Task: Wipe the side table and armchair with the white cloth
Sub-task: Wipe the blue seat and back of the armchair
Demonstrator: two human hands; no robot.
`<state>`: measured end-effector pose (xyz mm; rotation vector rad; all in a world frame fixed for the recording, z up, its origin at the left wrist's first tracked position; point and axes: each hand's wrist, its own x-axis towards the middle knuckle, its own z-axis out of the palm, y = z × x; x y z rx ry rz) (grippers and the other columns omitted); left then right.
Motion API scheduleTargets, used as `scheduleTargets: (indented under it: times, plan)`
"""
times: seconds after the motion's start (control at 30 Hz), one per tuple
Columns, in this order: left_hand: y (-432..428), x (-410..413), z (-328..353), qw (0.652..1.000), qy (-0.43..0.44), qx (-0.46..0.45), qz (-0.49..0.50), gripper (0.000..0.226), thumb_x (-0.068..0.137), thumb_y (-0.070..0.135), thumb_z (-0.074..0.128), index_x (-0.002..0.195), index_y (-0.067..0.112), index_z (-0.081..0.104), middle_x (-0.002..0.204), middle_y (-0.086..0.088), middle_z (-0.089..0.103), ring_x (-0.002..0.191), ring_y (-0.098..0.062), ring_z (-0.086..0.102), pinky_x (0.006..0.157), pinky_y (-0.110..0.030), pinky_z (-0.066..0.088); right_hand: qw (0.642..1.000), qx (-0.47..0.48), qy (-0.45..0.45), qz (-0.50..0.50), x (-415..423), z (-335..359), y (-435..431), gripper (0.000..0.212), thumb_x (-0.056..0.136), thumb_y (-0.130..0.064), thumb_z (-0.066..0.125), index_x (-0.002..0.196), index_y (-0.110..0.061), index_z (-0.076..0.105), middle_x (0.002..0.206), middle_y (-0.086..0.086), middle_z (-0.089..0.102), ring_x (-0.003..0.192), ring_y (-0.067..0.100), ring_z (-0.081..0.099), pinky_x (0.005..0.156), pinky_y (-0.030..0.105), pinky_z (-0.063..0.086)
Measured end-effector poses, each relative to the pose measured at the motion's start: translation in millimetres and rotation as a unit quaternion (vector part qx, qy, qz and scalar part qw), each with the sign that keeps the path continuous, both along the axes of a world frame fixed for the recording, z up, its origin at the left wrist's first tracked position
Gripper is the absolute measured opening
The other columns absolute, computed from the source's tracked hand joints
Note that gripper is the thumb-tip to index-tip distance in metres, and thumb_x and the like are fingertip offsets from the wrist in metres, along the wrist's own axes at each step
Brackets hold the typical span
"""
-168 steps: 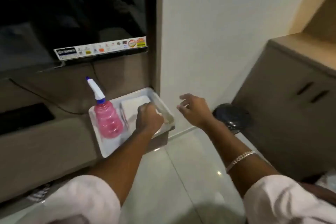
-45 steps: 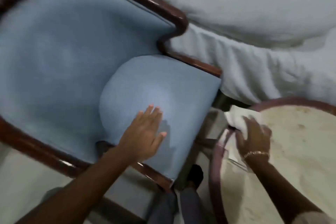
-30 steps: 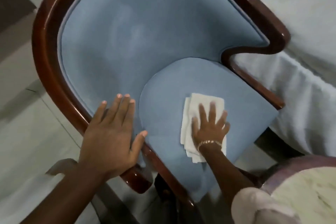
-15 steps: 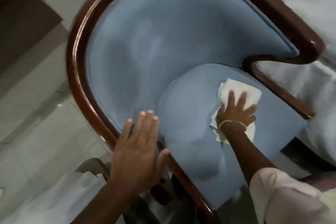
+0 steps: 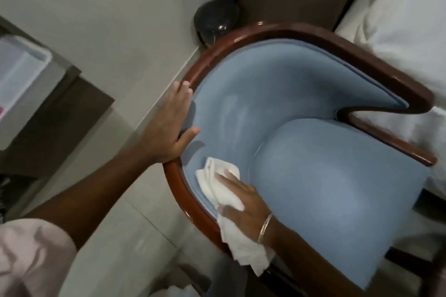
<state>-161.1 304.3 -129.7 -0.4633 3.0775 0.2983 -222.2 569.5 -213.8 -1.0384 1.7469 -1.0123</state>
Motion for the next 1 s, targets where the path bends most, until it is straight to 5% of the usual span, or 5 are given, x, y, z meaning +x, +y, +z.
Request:
scheduleTargets:
  times: [0.2, 0.47, 0.67, 0.8, 1.0]
  plan:
    - [-38.8, -62.8, 7.9, 0.989, 0.034, 0.12, -0.075, 0.076, 0.1, 0.043, 0.031, 0.156, -0.004, 0.012, 0.168, -0.018, 0.012, 0.158, -0.031, 0.005, 0.128, -0.049, 0.013, 0.946, -0.072, 0.211, -0.234, -14.3, 9.7, -139.7, 0.056, 0.098, -0.048, 0.038, 0.152, -0.035, 0.03, 0.167, 0.007, 0.015, 0.151, 0.032, 0.014, 0.119, 0.054, 0.022]
    - [-39.8, -65.8, 5.1, 0.985, 0.053, 0.137, -0.088, 0.074, 0.098, 0.036, 0.03, 0.156, -0.005, 0.009, 0.169, -0.019, 0.011, 0.158, -0.029, 0.007, 0.128, -0.05, 0.015, 0.812, -0.001, 0.138, -0.567, -134.4, 9.5, -222.3, 0.055, 0.096, -0.052, 0.04, 0.148, -0.037, 0.037, 0.166, 0.003, 0.016, 0.146, 0.037, 0.023, 0.108, 0.056, 0.035]
    - [-37.2, -68.0, 7.1, 0.987, 0.049, 0.105, -0.109, 0.081, 0.101, 0.054, 0.018, 0.155, -0.007, 0.013, 0.168, -0.02, 0.012, 0.158, -0.031, 0.008, 0.128, -0.049, 0.014, 0.939, -0.025, 0.215, -0.269, 4.0, 11.3, -143.4, 0.066, 0.095, -0.044, 0.045, 0.153, -0.046, 0.013, 0.168, -0.003, 0.004, 0.15, 0.034, 0.023, 0.114, 0.057, 0.033]
    - [-36.6, -68.8, 2.3, 0.991, 0.039, 0.097, -0.087, 0.085, 0.099, 0.06, 0.014, 0.156, -0.003, 0.012, 0.169, -0.016, 0.01, 0.159, -0.027, 0.006, 0.129, -0.047, 0.012, 0.94, -0.009, 0.179, -0.29, 41.8, -0.1, -111.7, 0.064, 0.089, -0.054, 0.042, 0.146, -0.06, 0.013, 0.166, -0.014, 0.01, 0.14, 0.032, 0.041, 0.107, 0.052, 0.041]
    - [-45.0, -64.5, -1.8, 0.989, 0.044, 0.083, -0.112, 0.083, 0.101, 0.057, 0.019, 0.157, -0.002, 0.011, 0.17, -0.016, 0.01, 0.159, -0.028, 0.006, 0.129, -0.036, 0.007, 0.772, -0.062, 0.076, -0.628, -105.2, -30.5, -205.4, 0.054, 0.093, -0.033, 0.052, 0.145, -0.025, 0.045, 0.159, 0.011, 0.036, 0.145, 0.031, 0.036, 0.113, 0.046, 0.032]
